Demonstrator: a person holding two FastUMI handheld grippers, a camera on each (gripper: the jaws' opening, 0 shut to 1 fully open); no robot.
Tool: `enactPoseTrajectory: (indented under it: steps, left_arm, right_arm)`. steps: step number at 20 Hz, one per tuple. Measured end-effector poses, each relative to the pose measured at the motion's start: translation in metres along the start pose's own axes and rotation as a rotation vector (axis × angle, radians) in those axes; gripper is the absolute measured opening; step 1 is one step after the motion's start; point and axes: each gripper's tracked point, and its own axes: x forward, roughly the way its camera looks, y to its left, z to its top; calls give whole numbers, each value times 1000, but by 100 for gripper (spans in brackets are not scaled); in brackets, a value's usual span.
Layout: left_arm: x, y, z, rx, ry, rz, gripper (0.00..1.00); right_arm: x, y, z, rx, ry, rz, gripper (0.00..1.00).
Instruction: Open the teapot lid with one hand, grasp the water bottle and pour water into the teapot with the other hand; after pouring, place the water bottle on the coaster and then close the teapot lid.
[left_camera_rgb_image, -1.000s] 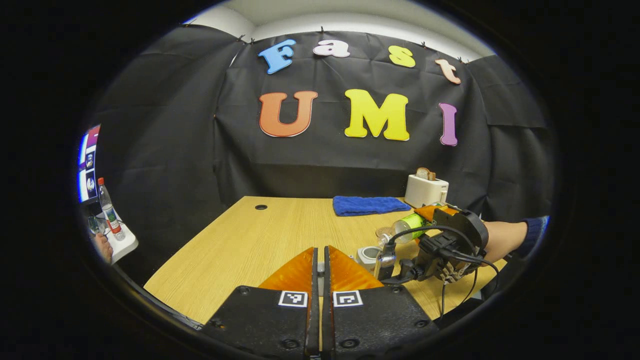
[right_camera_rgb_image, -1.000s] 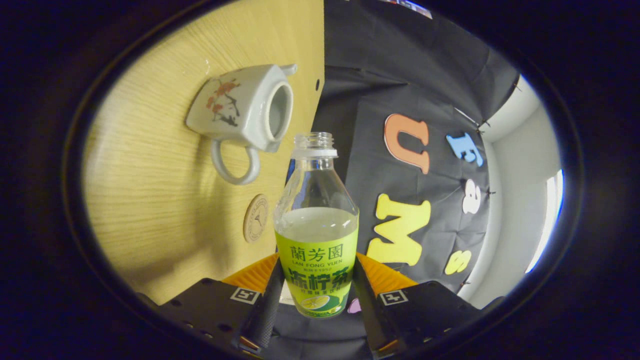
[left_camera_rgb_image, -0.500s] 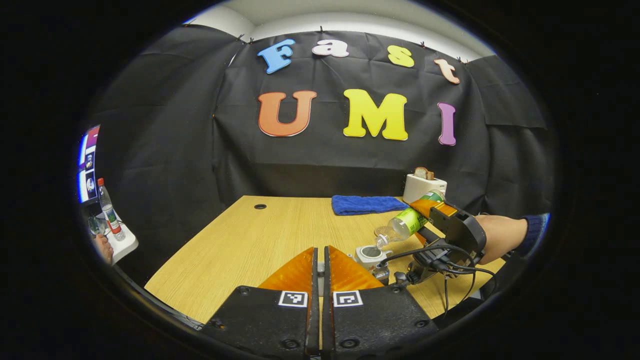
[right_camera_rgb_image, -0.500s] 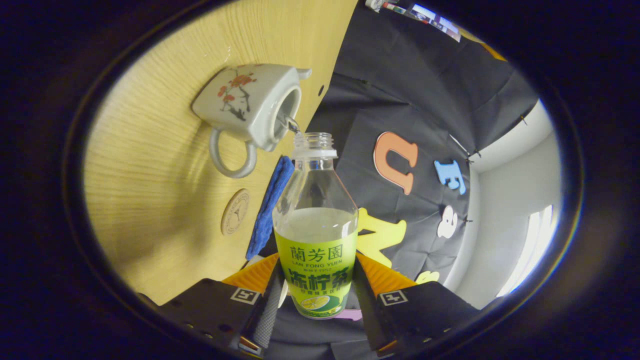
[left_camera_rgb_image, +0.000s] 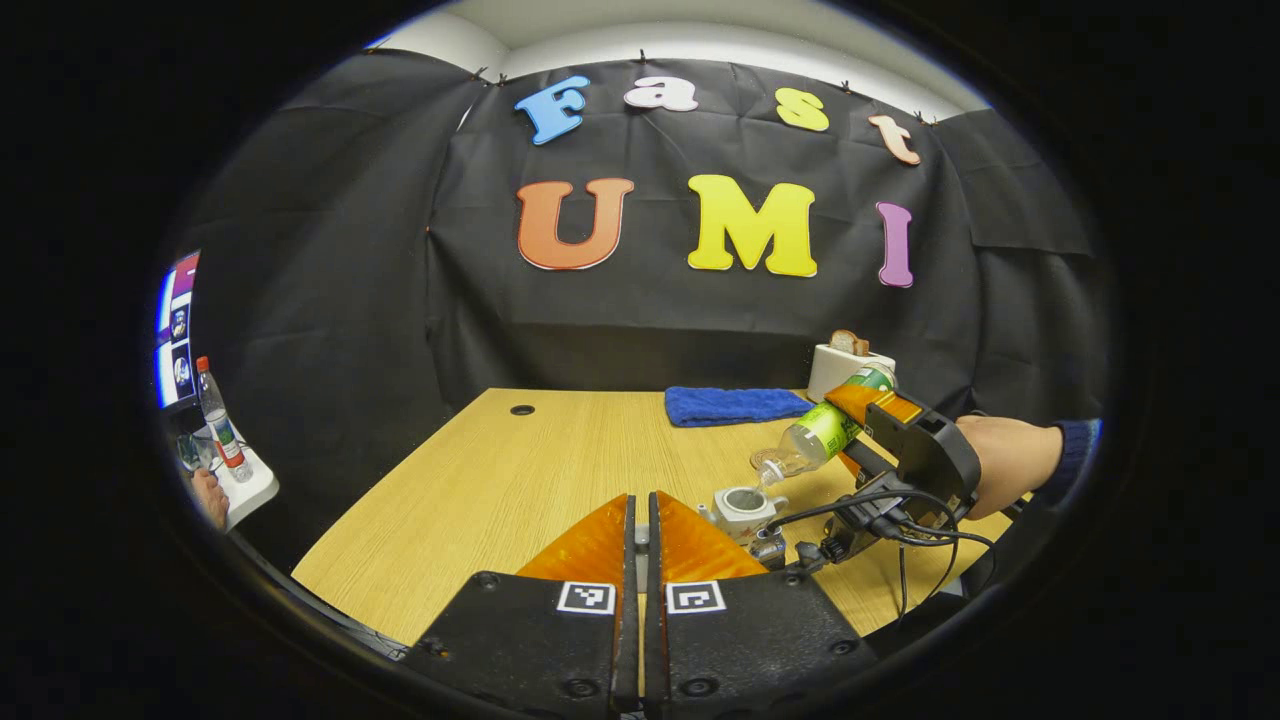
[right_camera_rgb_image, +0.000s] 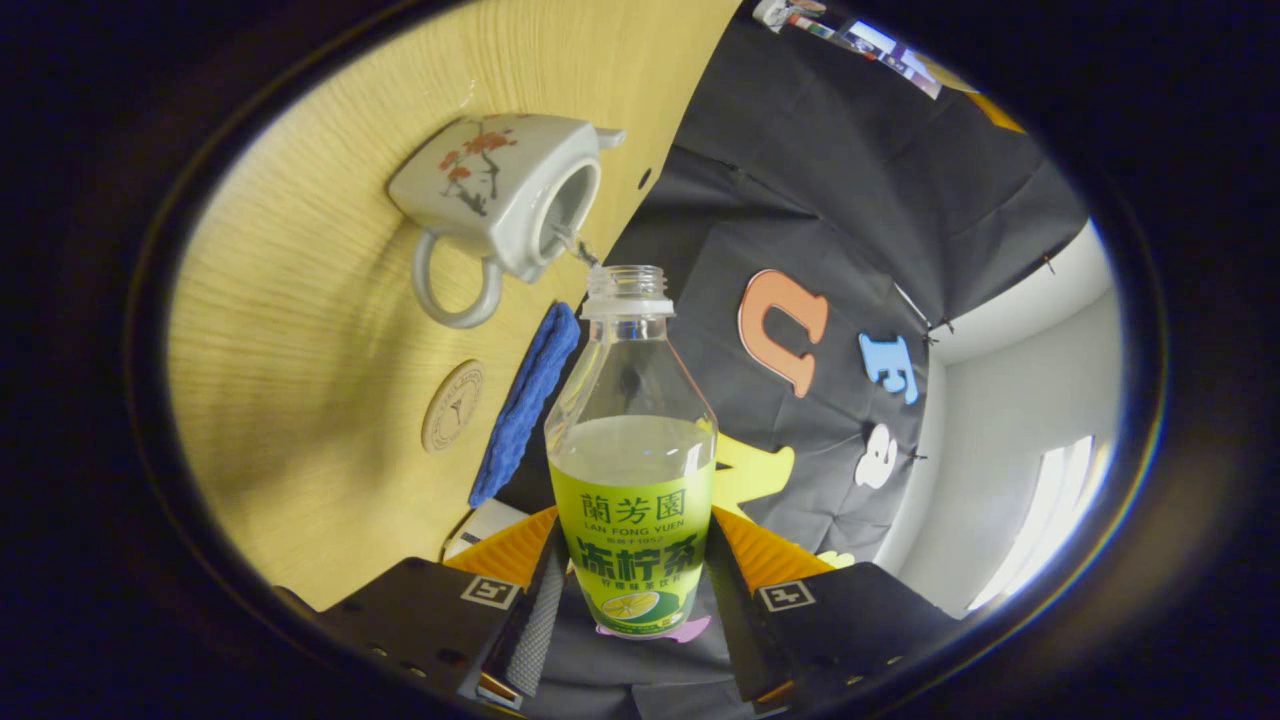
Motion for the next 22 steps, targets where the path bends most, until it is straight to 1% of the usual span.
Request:
enactPoseTrajectory:
  steps: [1, 2, 3, 5, 8, 11, 12, 14, 22]
  left_arm:
    - [0, 0, 0, -1, 3, 0, 5]
    - [1, 0, -1, -1, 6, 0, 5]
    - [1, 2, -2, -2, 9, 3, 5]
    - [2, 3, -3, -4, 13, 6, 5]
    - [2, 3, -4, -5, 15, 7, 5]
    - [2, 2, -4, -2, 16, 4, 5]
    - [3, 2, -3, 1, 16, 8, 5]
    - [4, 2, -6, 6, 23, 10, 5]
    - [7, 1, -8, 13, 33, 12, 5]
  right_arm:
    - [0, -1, 0, -7, -1, -4, 72]
    - [0, -1, 0, -16, -3, -5, 71]
    - [-1, -2, 0, -26, -6, -9, 72]
    - [-1, -5, 1, -39, -11, -17, 71]
    - [-2, -9, 5, -53, -19, -29, 72]
    - [-2, -11, 10, -73, -30, -41, 71]
    - [-2, -11, 11, -79, -33, -40, 72]
    - [-1, -10, 12, -93, -34, -39, 71]
    - [-3, -13, 18, -139, -47, -58, 72]
